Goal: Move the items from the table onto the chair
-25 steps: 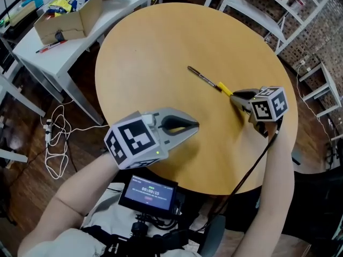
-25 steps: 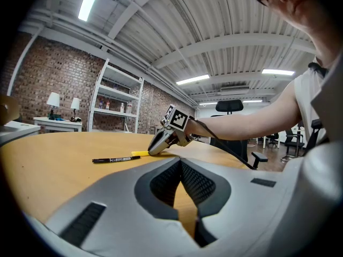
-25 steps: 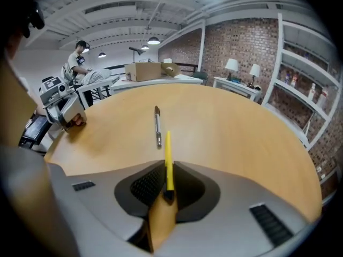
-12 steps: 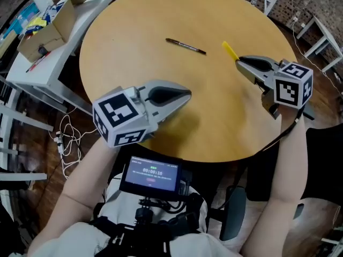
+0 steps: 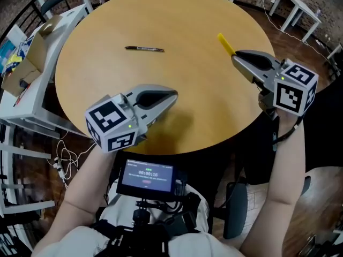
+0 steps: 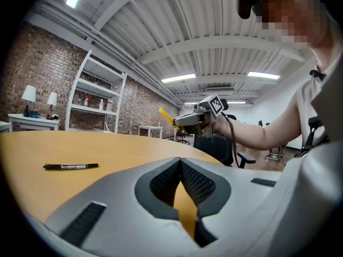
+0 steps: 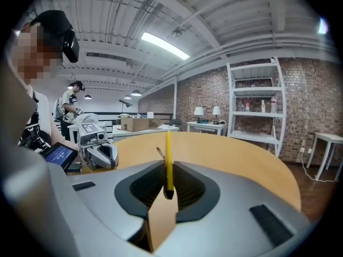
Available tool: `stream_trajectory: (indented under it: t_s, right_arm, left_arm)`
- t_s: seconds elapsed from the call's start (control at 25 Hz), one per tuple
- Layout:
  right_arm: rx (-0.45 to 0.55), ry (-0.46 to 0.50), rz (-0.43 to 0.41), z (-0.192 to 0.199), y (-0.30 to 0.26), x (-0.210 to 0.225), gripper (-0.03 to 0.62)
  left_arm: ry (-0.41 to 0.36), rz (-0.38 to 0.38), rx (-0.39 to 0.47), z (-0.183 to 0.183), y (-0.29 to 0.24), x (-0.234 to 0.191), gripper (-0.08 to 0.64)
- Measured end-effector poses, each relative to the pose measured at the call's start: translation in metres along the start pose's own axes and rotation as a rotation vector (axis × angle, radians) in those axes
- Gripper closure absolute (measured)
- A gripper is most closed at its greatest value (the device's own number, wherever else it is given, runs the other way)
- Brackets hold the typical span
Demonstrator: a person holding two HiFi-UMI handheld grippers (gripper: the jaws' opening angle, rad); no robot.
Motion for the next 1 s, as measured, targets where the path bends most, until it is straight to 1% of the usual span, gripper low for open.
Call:
stream_trajectory:
  t_s: [0.2,0.36,0.52,0.64,0.72,0.84,1.0]
  right_arm:
    - [0.010,-0.051,0.149,0.025,0.054,0.024,0.532]
    - [0.023,-0.104,0.280,0.057,0.114,0.043,0.532]
    - [0.051,-0.188,0.423,0.099,0.176,0.050,0.532]
    - [0.059,-0.264,0.517,0.143,0.214,0.053,0.532]
    - [0.023,-0.308,0.572,0.179,0.231,0.056,0.532]
    - [-0.087,-0.398,0.645,0.243,0.241,0.058,0.532]
    - [-0.224,-0.521,0.692,0.323,0.238,0.054,0.532]
  left_arm:
    - [-0.006,0.044,-0.006,-0.004,-0.026,0.007,0.551]
    - [-0.014,0.078,-0.009,-0.013,-0.053,0.024,0.551]
    - [-0.025,0.117,-0.012,-0.020,-0.075,0.042,0.551]
    - [-0.034,0.133,-0.013,-0.025,-0.090,0.053,0.551]
    - [-0.037,0.143,-0.013,-0.027,-0.099,0.059,0.551]
    - [-0.038,0.158,-0.016,-0.028,-0.112,0.068,0.551]
    - [-0.044,0.178,-0.018,-0.032,-0.124,0.078,0.551]
Point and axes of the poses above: the fingertips, and each gripper's own axes: y backward along the fingers, x to its right, z out of its underside, the point moved 8 cm from there along y, backward along the fingers, and after that the axes turned 4 degrees about -x, right-handed, at the moved point
